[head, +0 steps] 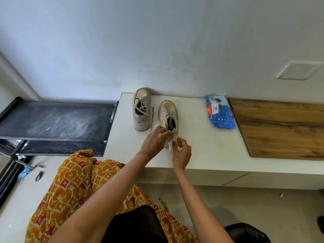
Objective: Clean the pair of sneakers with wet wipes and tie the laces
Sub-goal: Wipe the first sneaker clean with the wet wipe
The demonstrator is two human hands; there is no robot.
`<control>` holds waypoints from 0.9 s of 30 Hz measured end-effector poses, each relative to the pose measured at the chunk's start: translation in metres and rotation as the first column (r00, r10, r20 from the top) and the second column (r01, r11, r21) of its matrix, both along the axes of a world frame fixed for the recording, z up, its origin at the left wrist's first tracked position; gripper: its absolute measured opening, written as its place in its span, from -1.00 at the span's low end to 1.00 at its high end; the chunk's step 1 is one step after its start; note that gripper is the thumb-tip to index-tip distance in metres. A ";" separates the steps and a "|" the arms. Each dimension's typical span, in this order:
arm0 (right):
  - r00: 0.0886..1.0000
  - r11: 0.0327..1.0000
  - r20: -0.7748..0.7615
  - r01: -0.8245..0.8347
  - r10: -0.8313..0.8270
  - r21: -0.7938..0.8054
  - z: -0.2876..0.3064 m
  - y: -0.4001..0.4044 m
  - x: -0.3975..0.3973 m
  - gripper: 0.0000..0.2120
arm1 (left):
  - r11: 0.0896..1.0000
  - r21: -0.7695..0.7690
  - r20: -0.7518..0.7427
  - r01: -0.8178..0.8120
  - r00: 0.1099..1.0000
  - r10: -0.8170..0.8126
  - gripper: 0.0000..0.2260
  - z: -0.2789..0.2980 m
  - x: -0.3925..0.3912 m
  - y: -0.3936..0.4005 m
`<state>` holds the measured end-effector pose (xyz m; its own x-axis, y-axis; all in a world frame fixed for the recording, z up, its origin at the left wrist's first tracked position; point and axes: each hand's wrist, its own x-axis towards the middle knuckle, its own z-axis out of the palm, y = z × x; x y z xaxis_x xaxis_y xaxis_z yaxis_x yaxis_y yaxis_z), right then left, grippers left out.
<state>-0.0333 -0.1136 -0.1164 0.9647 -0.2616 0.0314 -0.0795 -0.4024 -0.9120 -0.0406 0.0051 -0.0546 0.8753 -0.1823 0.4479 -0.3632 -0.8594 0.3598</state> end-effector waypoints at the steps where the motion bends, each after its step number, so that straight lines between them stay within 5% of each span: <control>1: 1.000 1.000 -0.011 0.009 -0.009 0.000 0.002 -0.003 0.004 -0.81 | 1.000 0.021 -0.002 0.010 1.000 -0.010 -0.83 0.000 0.000 0.001; 8: 0.995 0.994 0.025 0.098 -0.097 -0.038 0.024 -0.010 0.029 -0.86 | 0.988 0.149 0.033 0.047 0.998 -0.053 -0.83 -0.013 -0.012 -0.001; 27: 0.999 0.972 0.012 0.035 -0.033 -0.231 0.011 -0.020 0.018 -0.88 | 0.993 0.110 0.077 0.036 0.996 -0.044 -0.81 -0.010 -0.006 -0.001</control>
<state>-0.0157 -0.1340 -0.1054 0.9549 -0.2789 0.1022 -0.0899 -0.5992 -0.7955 -0.0466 0.0044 -0.0642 0.8291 -0.2675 0.4909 -0.4214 -0.8761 0.2343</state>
